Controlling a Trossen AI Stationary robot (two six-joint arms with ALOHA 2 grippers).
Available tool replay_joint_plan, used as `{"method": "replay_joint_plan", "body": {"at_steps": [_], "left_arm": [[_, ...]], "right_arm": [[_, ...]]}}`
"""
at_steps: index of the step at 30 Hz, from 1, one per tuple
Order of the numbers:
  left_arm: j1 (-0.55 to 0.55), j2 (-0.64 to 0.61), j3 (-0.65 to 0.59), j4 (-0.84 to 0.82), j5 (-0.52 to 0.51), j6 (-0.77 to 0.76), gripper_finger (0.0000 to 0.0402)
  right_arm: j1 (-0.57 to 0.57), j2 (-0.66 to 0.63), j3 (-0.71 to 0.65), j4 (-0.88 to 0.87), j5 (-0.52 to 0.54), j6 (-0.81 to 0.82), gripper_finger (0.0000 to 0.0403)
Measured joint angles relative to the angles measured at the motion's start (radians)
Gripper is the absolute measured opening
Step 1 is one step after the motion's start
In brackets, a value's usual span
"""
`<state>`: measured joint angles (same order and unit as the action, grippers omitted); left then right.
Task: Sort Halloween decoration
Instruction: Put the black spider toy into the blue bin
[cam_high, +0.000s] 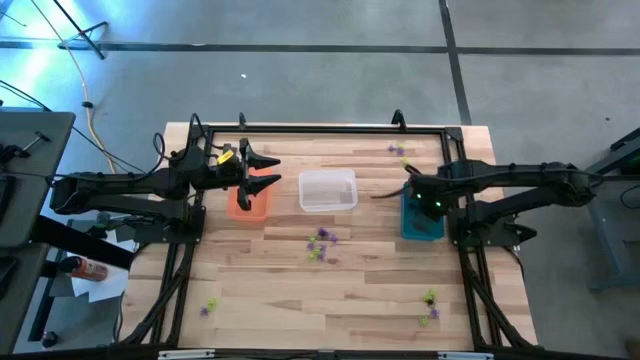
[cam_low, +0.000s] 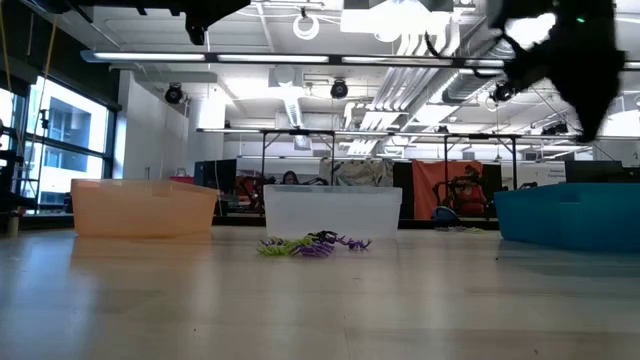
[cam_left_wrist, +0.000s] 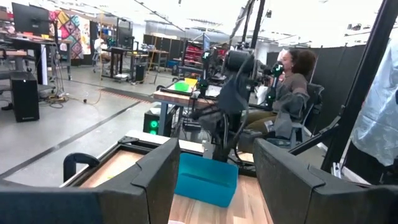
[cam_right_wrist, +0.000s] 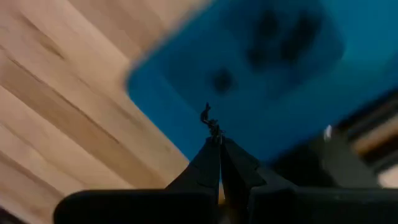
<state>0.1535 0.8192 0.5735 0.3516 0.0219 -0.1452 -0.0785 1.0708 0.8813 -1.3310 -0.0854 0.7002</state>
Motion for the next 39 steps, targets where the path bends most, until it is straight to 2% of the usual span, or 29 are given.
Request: {"method": "replay_joint_plan", "body": {"at_steps": [3, 8, 11, 16, 28, 32, 39], "left_arm": [[0.0, 0.0, 0.0, -0.006, 0.0, 0.0, 0.019], [0.0, 0.0, 0.0, -0.022, 0.0, 0.0, 0.019], [0.0, 0.0, 0.0, -0.022, 0.0, 0.0, 0.019], [0.0, 0.0, 0.0, -0.018, -0.007, 0.0, 0.019], [0.0, 0.0, 0.0, -0.018, -0.008, -0.001, 0.019], [0.0, 0.0, 0.0, -0.018, -0.008, -0.001, 0.019], [0.0, 0.0, 0.0, -0.018, -0.008, -0.001, 0.019]], "right_arm": [[-0.025, -0.018, -0.091, 0.022, -0.061, 0.002, 0.0], [-0.07, 0.009, -0.238, 0.231, -0.134, 0.007, 0.0], [-0.103, 0.044, -0.277, 0.281, -0.111, 0.018, 0.0], [-0.159, 0.109, -0.289, 0.288, -0.009, 0.047, 0.0], [-0.21, 0.193, -0.288, 0.358, 0.005, 0.028, 0.0002], [-0.21, 0.193, -0.288, 0.354, 0.003, 0.017, 0.0031], [-0.209, 0.183, -0.282, 0.324, -0.005, -0.018, 0.0129]]}}
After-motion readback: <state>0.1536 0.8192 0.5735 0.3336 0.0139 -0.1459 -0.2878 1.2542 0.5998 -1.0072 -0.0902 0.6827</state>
